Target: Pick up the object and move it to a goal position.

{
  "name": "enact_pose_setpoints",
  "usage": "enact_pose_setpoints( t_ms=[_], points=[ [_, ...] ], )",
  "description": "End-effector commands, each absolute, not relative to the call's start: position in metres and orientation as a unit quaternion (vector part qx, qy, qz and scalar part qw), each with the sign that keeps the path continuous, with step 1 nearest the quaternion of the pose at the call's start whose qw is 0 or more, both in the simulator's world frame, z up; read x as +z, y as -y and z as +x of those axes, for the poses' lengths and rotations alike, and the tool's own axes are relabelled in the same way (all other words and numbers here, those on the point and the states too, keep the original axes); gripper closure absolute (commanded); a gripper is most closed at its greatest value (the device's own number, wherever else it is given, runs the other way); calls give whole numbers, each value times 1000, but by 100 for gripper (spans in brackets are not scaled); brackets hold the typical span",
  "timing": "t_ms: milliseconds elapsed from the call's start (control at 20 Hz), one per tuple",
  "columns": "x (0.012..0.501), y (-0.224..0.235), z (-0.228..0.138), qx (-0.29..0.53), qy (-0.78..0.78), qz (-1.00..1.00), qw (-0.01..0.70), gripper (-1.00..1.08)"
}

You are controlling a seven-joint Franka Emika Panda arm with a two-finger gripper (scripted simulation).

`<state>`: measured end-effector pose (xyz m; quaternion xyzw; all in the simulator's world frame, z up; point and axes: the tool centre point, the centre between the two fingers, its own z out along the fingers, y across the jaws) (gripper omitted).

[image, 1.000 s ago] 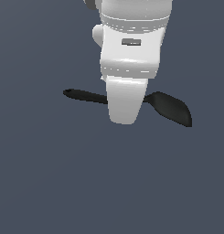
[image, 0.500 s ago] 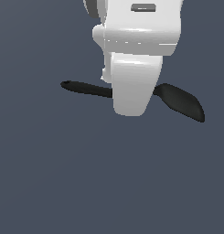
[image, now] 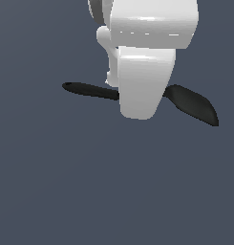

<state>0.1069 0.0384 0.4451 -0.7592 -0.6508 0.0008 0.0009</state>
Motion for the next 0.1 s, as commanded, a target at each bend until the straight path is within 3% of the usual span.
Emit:
enact_pose_setpoints(
  t_ms=[0,50],
  points=[
    [447,-38,107,0,651,-759,0,108],
    [447,-38,107,0,651,-759,0,108]
  ],
)
